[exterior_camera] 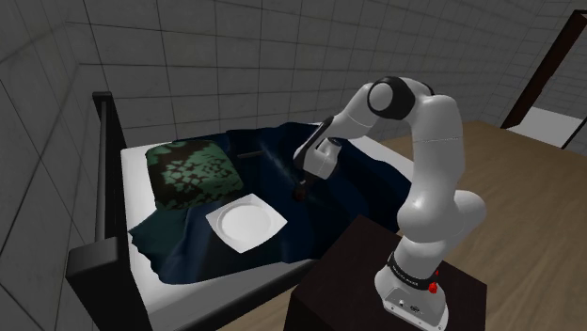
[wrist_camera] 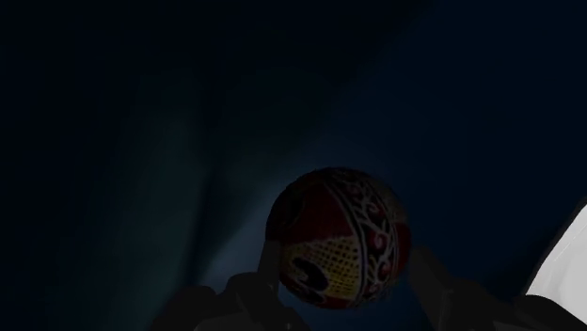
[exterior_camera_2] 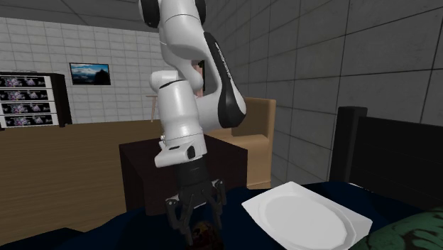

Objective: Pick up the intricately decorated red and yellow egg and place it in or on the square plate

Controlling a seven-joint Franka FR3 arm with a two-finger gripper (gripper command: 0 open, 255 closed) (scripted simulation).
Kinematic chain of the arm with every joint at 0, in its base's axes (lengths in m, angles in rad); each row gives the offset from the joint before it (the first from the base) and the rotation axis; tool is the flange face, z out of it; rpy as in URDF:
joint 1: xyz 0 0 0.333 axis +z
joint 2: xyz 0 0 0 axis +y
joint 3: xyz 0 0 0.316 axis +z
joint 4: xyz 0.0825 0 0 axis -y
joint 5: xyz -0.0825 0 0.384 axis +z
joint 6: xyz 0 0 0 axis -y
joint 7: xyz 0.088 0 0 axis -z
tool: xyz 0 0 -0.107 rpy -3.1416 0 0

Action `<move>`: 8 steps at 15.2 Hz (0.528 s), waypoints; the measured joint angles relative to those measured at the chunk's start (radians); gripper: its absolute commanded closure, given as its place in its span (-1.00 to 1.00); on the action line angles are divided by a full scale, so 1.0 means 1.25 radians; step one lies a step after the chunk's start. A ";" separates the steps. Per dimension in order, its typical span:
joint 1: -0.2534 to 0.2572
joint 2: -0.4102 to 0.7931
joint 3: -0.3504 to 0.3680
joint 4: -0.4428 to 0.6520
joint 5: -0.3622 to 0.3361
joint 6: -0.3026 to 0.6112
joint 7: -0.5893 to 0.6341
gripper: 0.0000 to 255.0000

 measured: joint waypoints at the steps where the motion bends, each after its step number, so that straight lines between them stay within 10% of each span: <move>1: 0.007 -0.011 -0.007 -0.004 -0.003 -0.008 0.006 1.00; 8: 0.063 -0.096 -0.073 -0.036 -0.041 -0.069 0.063 1.00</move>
